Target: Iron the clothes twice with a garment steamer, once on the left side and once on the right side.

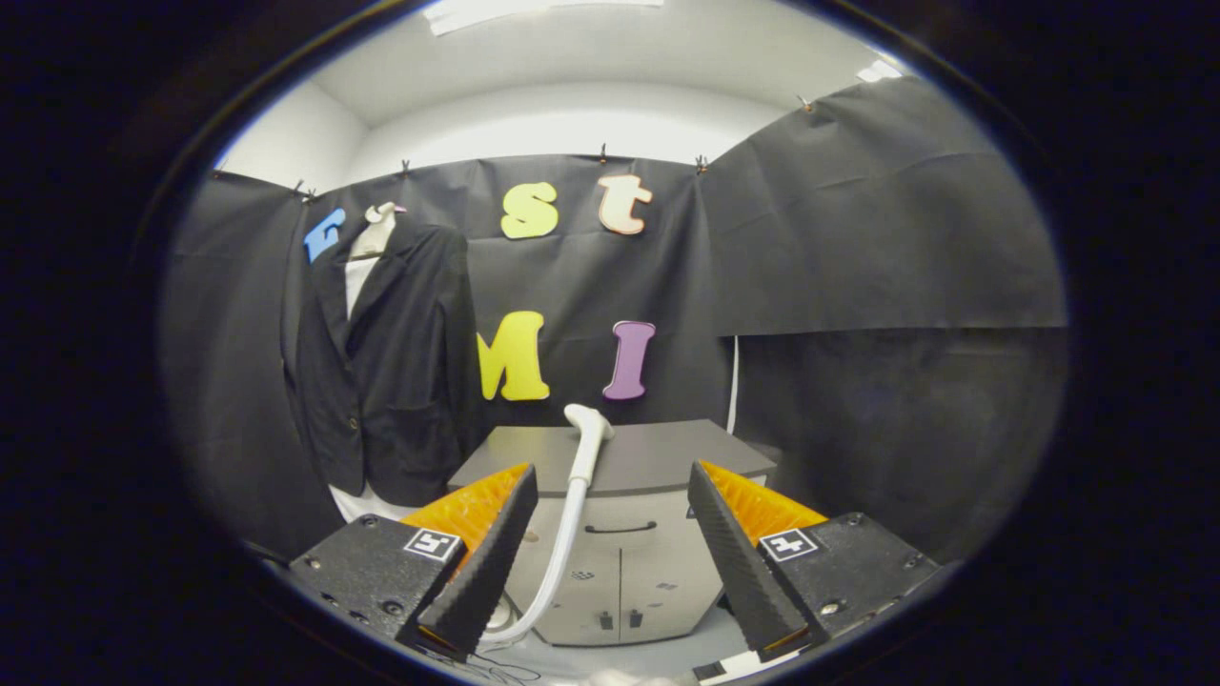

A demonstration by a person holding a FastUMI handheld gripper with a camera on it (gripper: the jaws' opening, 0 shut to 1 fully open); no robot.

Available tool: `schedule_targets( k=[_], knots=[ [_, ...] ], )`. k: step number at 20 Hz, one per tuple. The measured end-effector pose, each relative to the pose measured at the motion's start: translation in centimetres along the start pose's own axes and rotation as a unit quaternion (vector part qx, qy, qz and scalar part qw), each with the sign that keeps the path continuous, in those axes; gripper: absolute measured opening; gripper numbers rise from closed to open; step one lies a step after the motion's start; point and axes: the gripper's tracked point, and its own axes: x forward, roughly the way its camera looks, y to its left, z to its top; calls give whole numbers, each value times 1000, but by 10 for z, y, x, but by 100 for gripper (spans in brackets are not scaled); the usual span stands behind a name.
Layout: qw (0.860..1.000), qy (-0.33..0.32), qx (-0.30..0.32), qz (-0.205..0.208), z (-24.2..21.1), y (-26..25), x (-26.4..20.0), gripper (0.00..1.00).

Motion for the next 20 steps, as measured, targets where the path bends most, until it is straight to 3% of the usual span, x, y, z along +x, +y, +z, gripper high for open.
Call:
schedule_targets(
  k=[9, 20],
  knots=[
    [999, 5, 3, 34, 44, -2, 139, 99],
    [990, 97, -19, 100, -2, 41, 307, 99]
  ],
)
